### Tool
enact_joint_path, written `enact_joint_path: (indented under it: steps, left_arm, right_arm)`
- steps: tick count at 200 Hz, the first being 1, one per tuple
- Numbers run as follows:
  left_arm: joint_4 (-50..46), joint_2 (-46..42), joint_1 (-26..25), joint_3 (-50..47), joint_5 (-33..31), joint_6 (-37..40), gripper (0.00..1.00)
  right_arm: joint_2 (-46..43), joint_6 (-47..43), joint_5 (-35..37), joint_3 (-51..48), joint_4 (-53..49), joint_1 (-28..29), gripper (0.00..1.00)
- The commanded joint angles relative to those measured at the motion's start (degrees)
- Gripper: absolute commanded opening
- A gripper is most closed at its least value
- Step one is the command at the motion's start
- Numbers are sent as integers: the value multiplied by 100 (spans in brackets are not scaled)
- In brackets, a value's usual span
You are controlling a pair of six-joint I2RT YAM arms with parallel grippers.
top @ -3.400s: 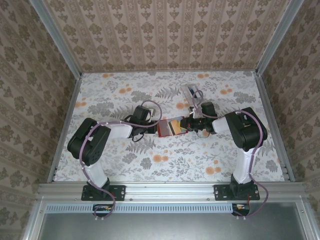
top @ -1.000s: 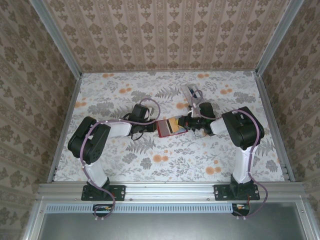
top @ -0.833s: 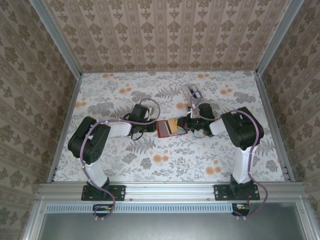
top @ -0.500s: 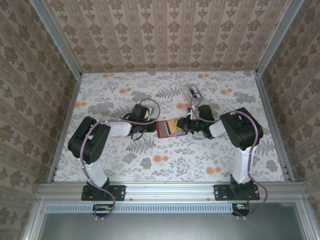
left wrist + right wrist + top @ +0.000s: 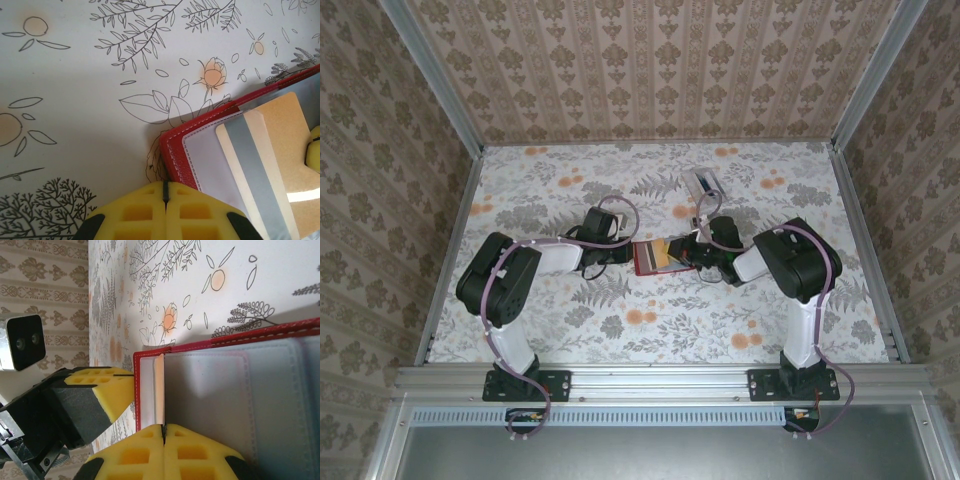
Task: Put the credit cards into the card holder
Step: Insert the credit card into the card slot.
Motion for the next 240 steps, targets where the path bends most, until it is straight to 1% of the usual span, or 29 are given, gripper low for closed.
enact_joint_path:
  steps: [1,35,80,109,125,149,167,192,214,227,240]
  left_arm:
    - [-158,243,52,50,22,-97,0]
    - [-155,257,61,38,20,-124,0]
    - [-202,279,61,68,-13,-153,0]
    - [-212,250,61,36,-54,-152,0]
    - [-236,266,67,58,-58,-151,0]
    - [-229,277,63,77,-21,-155,0]
    - [-254,285,70,69,-65,-143,0]
    - [-243,327,70,94,-37,-134,0]
    - [-483,265,121,189,-139,-7,0]
    - [-565,115,181,137,-255,41,0]
    - [-537,-52,235,43,-283,81,0]
  right_arm:
    - [69,221,466,-110,46,189,0]
    - [-63,289,711,-196,16,395,0]
    - [-36,352,964,-173,-119,610,6]
    - [26,360,970,-101,-292,676,7]
    - [-41,220,988,-70,-551,698,7]
    - [-187,-120,1046,95,-1268,762,9]
    - [-237,-166,1108,152,-1454,844,10]
    - [-116,-125,1106,352,-1609,983,15]
    - [-194,-56,1144,380,-1659,975,17]
    - [-430,-249,1285,432,-2034,975,21]
    - [-665,-539,1383,533,-2496,966,28]
